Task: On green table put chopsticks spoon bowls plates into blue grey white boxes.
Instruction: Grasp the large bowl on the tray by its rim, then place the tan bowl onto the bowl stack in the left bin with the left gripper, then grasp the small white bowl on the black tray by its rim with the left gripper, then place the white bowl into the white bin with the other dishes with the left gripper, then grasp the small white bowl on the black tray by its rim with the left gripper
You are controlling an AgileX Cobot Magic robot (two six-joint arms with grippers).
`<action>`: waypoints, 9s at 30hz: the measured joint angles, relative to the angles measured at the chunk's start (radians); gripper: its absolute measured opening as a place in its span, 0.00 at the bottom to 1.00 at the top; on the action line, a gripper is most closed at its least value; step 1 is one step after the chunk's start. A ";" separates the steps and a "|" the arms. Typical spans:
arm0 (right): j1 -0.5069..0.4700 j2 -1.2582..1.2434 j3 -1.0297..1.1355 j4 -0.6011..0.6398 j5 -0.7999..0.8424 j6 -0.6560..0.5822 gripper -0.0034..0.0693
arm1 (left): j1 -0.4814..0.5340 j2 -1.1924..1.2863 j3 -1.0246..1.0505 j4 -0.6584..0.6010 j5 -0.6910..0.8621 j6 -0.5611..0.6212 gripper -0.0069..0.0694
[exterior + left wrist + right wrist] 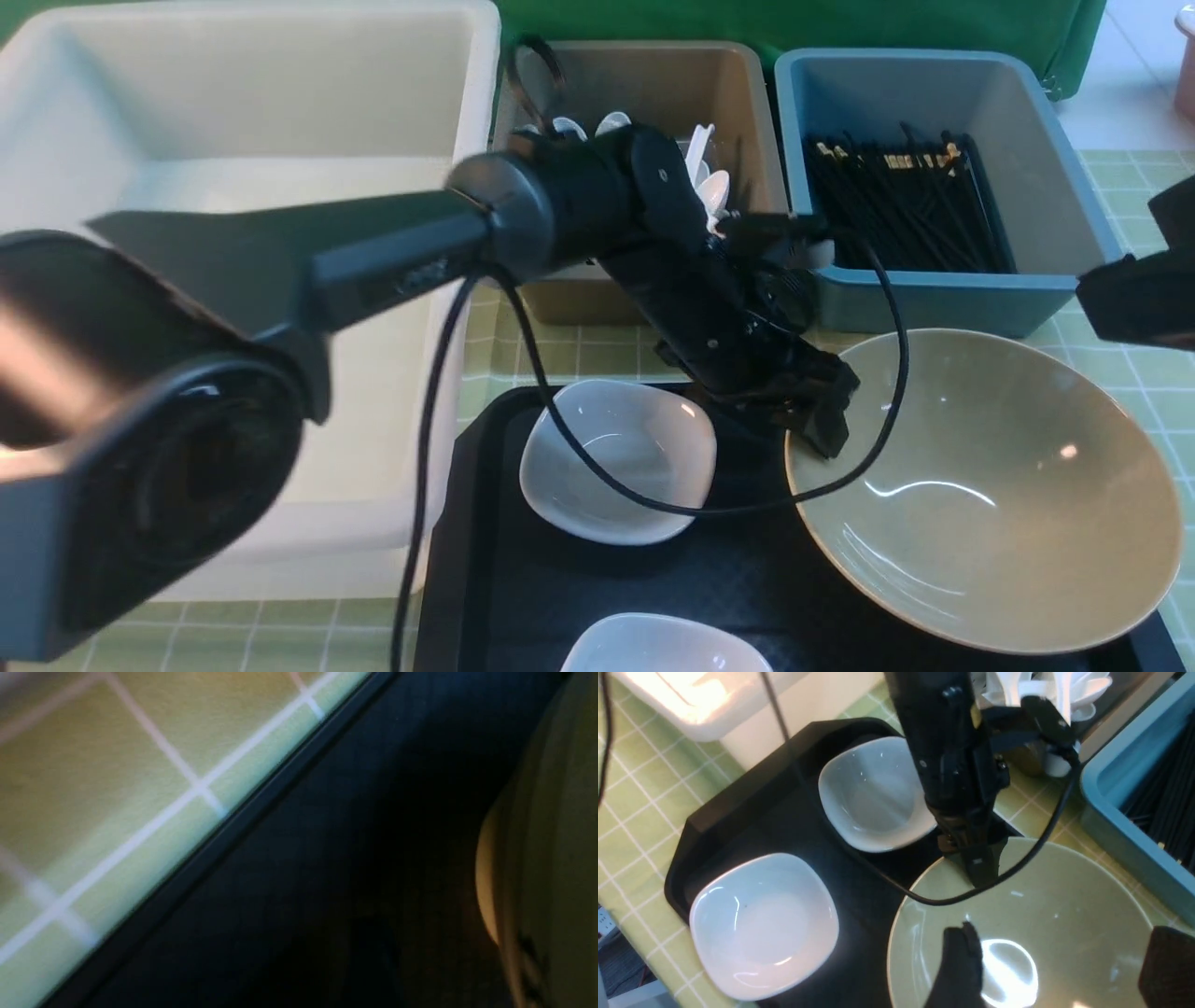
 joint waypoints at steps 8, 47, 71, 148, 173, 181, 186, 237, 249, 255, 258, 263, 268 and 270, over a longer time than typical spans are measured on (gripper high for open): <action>0.000 0.000 0.002 0.000 -0.021 0.001 0.72 | 0.029 -0.020 -0.055 -0.034 0.090 0.051 0.11; 0.000 0.045 0.003 0.032 -0.181 0.001 0.72 | 0.985 -0.400 0.457 0.080 -0.068 -0.071 0.12; 0.000 0.045 0.003 0.273 -0.006 -0.304 0.72 | 0.782 -0.550 0.457 0.478 0.115 -0.394 0.94; 0.000 0.044 0.003 0.279 0.032 -0.335 0.72 | -0.028 -0.275 0.172 0.137 0.277 0.610 0.11; 0.000 0.044 0.003 0.296 0.005 -0.353 0.72 | 1.313 -0.626 0.173 0.168 0.301 0.009 0.11; 0.000 0.044 0.003 0.298 -0.030 -0.359 0.72 | 1.395 -0.618 0.267 0.179 0.274 0.000 0.11; 0.000 0.044 0.003 0.299 -0.032 -0.360 0.72 | 1.285 -0.566 0.276 0.353 0.246 -0.060 0.11; 0.000 0.044 0.003 0.299 -0.018 -0.361 0.72 | 1.095 -0.555 0.158 0.527 0.285 -0.236 0.80; 0.000 0.044 0.003 0.299 -0.018 -0.361 0.72 | 0.665 -0.736 0.150 -0.037 0.315 0.239 0.80; 0.000 0.044 0.003 0.299 -0.017 -0.361 0.72 | 0.332 -0.585 0.197 0.068 0.316 0.163 0.80; 0.000 0.044 0.003 0.299 -0.017 -0.361 0.72 | 0.227 -0.485 0.181 0.128 0.315 0.079 0.80; 0.000 0.044 0.003 0.299 -0.017 -0.361 0.72 | 0.126 -0.306 0.093 0.281 0.309 -0.080 0.80; 0.000 0.044 0.003 0.299 -0.006 -0.360 0.72 | 0.095 -0.183 0.025 0.399 0.299 -0.153 0.80; 0.000 0.044 0.003 0.299 0.000 -0.360 0.72 | 0.092 -0.154 0.017 0.417 0.298 -0.174 0.80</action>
